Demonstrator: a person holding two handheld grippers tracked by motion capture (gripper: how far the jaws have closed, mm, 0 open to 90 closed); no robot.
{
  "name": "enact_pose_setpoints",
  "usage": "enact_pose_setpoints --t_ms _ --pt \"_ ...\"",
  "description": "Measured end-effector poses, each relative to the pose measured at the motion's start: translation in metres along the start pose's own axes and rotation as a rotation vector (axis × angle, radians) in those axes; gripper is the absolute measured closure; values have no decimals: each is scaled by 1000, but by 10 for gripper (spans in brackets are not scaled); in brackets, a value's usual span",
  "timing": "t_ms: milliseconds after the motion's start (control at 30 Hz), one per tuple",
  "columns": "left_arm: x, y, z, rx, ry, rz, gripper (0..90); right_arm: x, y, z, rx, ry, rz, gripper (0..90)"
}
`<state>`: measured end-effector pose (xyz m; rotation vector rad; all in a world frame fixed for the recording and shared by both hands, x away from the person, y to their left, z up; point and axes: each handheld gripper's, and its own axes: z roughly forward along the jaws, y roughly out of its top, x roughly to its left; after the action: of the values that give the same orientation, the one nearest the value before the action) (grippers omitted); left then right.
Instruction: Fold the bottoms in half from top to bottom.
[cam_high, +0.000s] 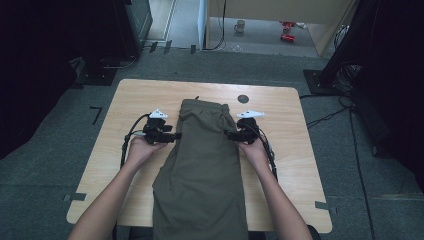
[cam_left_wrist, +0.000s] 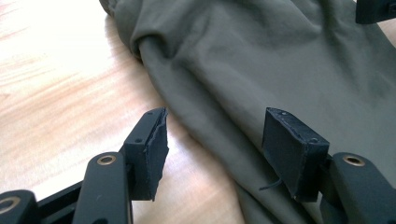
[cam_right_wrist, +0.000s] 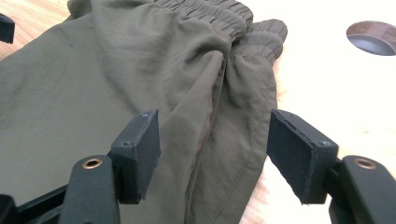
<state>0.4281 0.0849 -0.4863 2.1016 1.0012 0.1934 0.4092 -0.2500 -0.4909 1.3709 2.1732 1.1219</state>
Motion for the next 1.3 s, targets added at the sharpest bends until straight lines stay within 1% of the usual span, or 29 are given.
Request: enact_pose_setpoints --t_ms 67,133,167,267,333,400,433,467,533,600,633,667,700,733,800,867,933,1000,1067,1133,1167,1200,1300 --pt "1 5 3 6 9 8 411 -2 3 3 1 7 3 332" --pt "3 10 5 16 9 15 408 -3 7 5 3 8 7 328" --pt "4 12 6 11 10 15 407 -4 9 7 -4 6 11 325" --pt "5 18 8 16 10 18 405 -6 16 10 -3 10 19 313" --pt "7 22 11 19 18 29 402 -6 20 12 -11 11 19 310" --pt "10 26 14 30 11 24 399 -6 25 16 0 11 15 298" --pt "12 27 15 33 15 18 397 -6 27 18 1 11 12 297" --pt "13 28 16 33 17 18 395 -5 28 19 -14 1 5 304" --pt "15 29 19 19 25 13 398 -5 30 21 -33 -2 4 296" --pt "17 30 21 4 27 3 401 -6 34 26 3 6 14 279" --pt "18 30 23 0 27 -5 402 -6 35 29 6 1 12 279" --pt "19 30 24 10 24 -10 404 -6 36 30 9 -3 13 279" --pt "20 32 26 28 24 -17 402 -5 37 32 1 -7 10 280" --pt "20 33 27 41 23 -14 395 -4 38 34 -6 -8 8 279" --pt "20 35 30 50 32 -5 394 -4 41 38 16 -11 10 265" --pt "21 37 32 54 32 -8 391 -3 43 41 20 -23 2 259" --pt "22 37 35 38 32 -25 393 -3 44 44 18 -36 -3 238" --pt "21 37 38 40 32 -26 395 -3 45 48 14 -41 9 208" --pt "18 36 43 47 37 -17 388 -3 44 51 18 -37 14 184" --pt "17 36 46 55 44 -10 379 -5 41 56 38 -52 28 183" --pt "16 36 48 56 45 -13 377 -7 39 58 49 -44 37 182" --pt "17 36 48 57 44 -11 376 -9 37 60 57 -47 46 182" --pt "17 36 51 45 33 -36 375 -14 32 65 77 -44 64 190"
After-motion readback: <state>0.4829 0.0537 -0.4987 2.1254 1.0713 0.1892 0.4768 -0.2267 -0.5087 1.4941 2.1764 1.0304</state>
